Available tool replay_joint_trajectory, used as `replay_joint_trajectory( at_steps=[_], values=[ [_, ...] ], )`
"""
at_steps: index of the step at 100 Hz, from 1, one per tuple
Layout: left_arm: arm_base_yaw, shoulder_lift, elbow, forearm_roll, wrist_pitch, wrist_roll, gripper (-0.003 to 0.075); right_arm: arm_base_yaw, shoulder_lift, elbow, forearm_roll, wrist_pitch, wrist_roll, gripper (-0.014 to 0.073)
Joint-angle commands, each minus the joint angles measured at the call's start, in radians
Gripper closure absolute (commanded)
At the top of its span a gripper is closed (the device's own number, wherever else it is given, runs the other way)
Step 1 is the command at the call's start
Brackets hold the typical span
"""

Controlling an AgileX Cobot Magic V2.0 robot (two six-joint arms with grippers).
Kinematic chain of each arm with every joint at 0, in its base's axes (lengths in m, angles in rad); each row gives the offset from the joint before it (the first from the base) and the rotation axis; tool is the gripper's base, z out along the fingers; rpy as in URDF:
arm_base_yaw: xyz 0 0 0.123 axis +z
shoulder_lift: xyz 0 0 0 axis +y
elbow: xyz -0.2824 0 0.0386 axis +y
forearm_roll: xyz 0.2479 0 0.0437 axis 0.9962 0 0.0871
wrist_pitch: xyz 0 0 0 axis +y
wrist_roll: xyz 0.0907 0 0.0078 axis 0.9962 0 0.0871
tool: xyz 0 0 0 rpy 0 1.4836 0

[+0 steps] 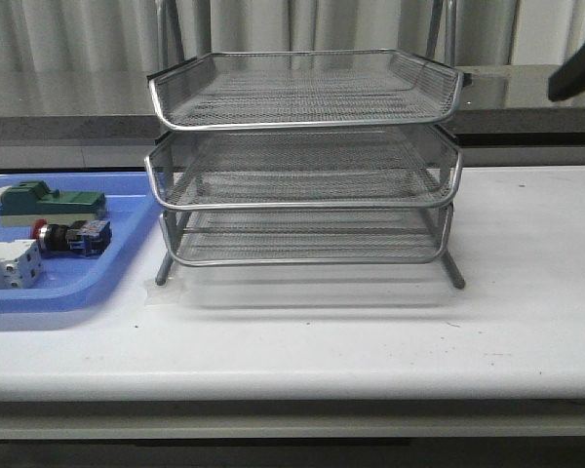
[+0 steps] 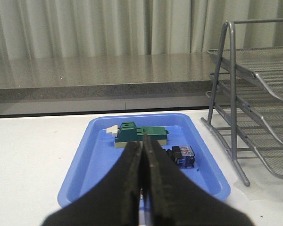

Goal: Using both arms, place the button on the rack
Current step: 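Reach the right gripper to the middle tier of the mesh rack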

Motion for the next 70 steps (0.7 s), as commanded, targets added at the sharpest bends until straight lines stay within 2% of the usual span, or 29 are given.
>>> replay_joint_trajectory(
  at_steps=[1, 27, 70],
  values=[
    [0.002, -0.031, 0.047, -0.008, -0.073, -0.012, 0.0740, -0.001, 0.039, -0.034, 0.188, -0.063, -0.133, 0.0213],
    [0.002, -0.031, 0.047, -0.008, -0.073, -0.012, 0.0740, -0.001, 0.240, -0.034, 0.543, -0.064, -0.488, 0.0213],
    [0.002, -0.031, 0.047, -0.008, -0.073, -0.012, 0.0740, -0.001, 0.462, -0.036, 0.889, -0.027, -0.827, 0.0213]
  ],
)
